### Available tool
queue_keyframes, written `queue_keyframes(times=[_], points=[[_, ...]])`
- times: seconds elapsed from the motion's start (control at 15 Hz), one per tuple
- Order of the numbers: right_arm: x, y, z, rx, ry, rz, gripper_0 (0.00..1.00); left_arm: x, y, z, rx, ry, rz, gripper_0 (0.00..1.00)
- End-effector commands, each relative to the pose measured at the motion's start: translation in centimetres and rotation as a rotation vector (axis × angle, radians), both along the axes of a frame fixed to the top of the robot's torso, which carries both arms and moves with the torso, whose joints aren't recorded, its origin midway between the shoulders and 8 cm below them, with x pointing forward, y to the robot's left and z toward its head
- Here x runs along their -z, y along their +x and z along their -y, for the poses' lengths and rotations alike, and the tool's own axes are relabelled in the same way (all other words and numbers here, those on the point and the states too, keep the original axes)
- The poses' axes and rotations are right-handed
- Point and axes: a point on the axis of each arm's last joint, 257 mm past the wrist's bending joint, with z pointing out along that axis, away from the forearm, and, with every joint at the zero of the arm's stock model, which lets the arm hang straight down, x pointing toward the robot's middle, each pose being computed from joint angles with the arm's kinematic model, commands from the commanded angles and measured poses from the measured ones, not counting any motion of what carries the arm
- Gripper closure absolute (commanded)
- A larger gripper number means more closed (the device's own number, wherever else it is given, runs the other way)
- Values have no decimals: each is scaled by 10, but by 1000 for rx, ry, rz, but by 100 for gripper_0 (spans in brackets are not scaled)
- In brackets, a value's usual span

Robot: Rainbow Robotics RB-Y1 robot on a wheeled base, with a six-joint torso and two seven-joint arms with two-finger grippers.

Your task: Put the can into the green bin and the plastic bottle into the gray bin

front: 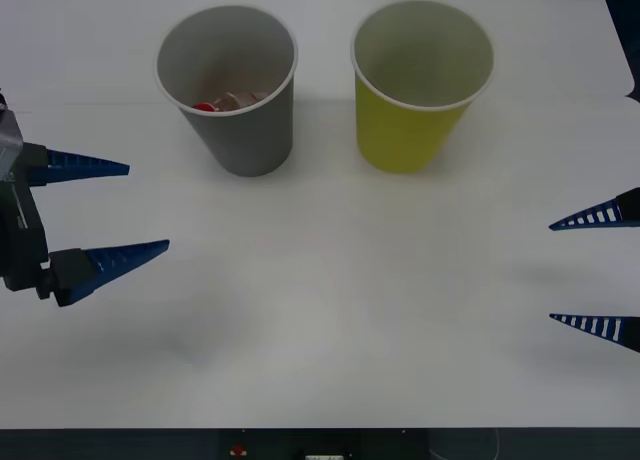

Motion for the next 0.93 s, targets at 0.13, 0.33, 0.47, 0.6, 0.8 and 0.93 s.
queue_keyframes(times=[0.13,0.33,0.47,0.6,0.8,0.93], points=[[0,0,0,0,0,0,0,22,-25,-17,66,102,-12,0],[0,0,0,0,0,0,0,38,-36,-30,122,173,-4,0],[0,0,0,0,0,0,0,48,-41,-37,181,171,-12,0],[0,0,0,0,0,0,0,53,-45,-42,252,157,-2,0],[0,0,0,0,0,0,0,59,-46,-51,322,143,23,0],[0,0,0,0,0,0,0,62,-45,-58,373,142,39,0]])
